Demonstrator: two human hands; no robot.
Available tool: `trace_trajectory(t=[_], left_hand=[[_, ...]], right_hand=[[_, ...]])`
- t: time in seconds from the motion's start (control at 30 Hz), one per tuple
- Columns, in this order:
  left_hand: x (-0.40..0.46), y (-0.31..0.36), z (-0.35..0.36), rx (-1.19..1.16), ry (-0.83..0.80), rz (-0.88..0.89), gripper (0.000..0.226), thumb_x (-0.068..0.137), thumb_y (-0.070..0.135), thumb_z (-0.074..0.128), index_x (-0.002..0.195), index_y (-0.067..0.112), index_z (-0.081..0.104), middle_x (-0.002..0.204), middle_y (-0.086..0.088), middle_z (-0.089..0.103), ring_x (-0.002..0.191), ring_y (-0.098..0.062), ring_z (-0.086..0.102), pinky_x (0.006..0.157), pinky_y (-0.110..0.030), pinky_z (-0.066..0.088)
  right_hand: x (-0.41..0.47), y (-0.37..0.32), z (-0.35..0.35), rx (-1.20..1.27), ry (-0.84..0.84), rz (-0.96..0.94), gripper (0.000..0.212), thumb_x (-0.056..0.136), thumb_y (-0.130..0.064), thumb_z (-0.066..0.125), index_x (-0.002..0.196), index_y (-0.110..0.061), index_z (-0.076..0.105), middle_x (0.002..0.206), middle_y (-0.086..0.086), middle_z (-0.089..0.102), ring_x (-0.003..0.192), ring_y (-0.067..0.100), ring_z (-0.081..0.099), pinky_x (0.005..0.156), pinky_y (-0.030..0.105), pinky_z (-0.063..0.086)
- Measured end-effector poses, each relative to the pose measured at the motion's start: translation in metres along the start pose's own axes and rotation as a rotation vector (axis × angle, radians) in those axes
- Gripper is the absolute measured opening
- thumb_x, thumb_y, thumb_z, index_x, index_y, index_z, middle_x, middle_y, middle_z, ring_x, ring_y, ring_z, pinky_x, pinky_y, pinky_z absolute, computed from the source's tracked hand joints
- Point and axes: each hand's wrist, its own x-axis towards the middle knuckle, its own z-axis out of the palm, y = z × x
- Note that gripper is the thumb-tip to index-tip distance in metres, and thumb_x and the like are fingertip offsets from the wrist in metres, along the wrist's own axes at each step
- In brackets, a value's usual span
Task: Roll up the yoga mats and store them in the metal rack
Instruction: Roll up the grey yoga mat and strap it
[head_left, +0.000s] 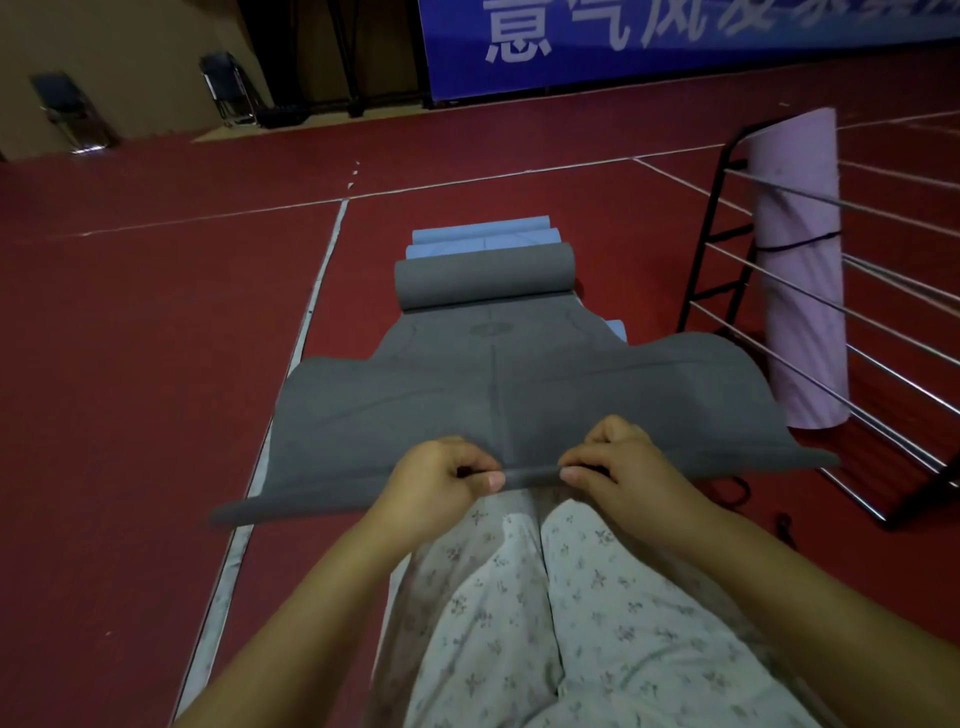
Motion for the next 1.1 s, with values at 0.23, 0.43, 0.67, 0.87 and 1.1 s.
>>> trace_trajectory(t=[0.23, 0.43, 0.67, 0.87, 1.1], left_hand=[[0.015, 0.016, -0.002, 0.202, -0.009, -0.117, 0.024, 0.082, 0.031, 0.067, 0.093, 0.026, 0.046, 0.086, 0.003, 0.065, 0.084, -0.021, 0.06, 0.073, -0.034, 0.047], [0.022, 0.016, 0.004, 0.314, 0.099, -0.048, 0.021, 0.082, 0.027, 0.065, 0.094, 0.024, 0.048, 0.105, -0.001, 0.049, 0.101, -0.025, 0.05, 0.075, -0.035, 0.046], [0.017, -0.003, 0.012, 0.421, 0.226, 0.288, 0.011, 0.074, 0.022, 0.057, 0.079, 0.024, 0.067, 0.086, -0.001, 0.05, 0.082, -0.028, 0.05, 0.069, -0.035, 0.029], [0.018, -0.006, 0.0, 0.563, 0.103, 0.392, 0.043, 0.057, 0.051, 0.073, 0.091, 0.025, 0.068, 0.089, 0.001, 0.055, 0.084, -0.024, 0.055, 0.071, -0.033, 0.026], [0.024, -0.002, 0.002, 0.548, 0.122, 0.353, 0.029, 0.074, 0.038, 0.075, 0.099, 0.026, 0.067, 0.101, 0.004, 0.05, 0.101, -0.019, 0.048, 0.071, -0.03, 0.015]], right_hand=[[0.013, -0.001, -0.006, 0.018, -0.092, 0.063, 0.018, 0.091, -0.027, 0.062, 0.105, -0.022, 0.072, 0.089, -0.009, 0.053, 0.093, 0.011, 0.052, 0.085, 0.022, 0.038], [0.019, -0.005, -0.003, 0.04, -0.039, 0.089, 0.014, 0.088, -0.026, 0.065, 0.087, -0.022, 0.052, 0.081, -0.003, 0.051, 0.073, 0.012, 0.048, 0.065, 0.026, 0.036], [0.025, 0.0, 0.001, 0.09, -0.037, 0.101, 0.011, 0.087, -0.025, 0.066, 0.082, -0.023, 0.057, 0.094, -0.003, 0.044, 0.082, 0.009, 0.048, 0.072, 0.018, 0.037], [0.037, -0.001, -0.008, 0.062, -0.118, 0.089, 0.016, 0.085, -0.025, 0.069, 0.075, -0.028, 0.057, 0.088, -0.008, 0.041, 0.077, 0.005, 0.046, 0.064, 0.009, 0.031], [0.034, -0.011, 0.004, -0.438, 0.052, -0.123, 0.011, 0.085, -0.02, 0.068, 0.078, -0.011, 0.069, 0.088, 0.004, 0.052, 0.081, 0.021, 0.054, 0.068, 0.029, 0.031]])
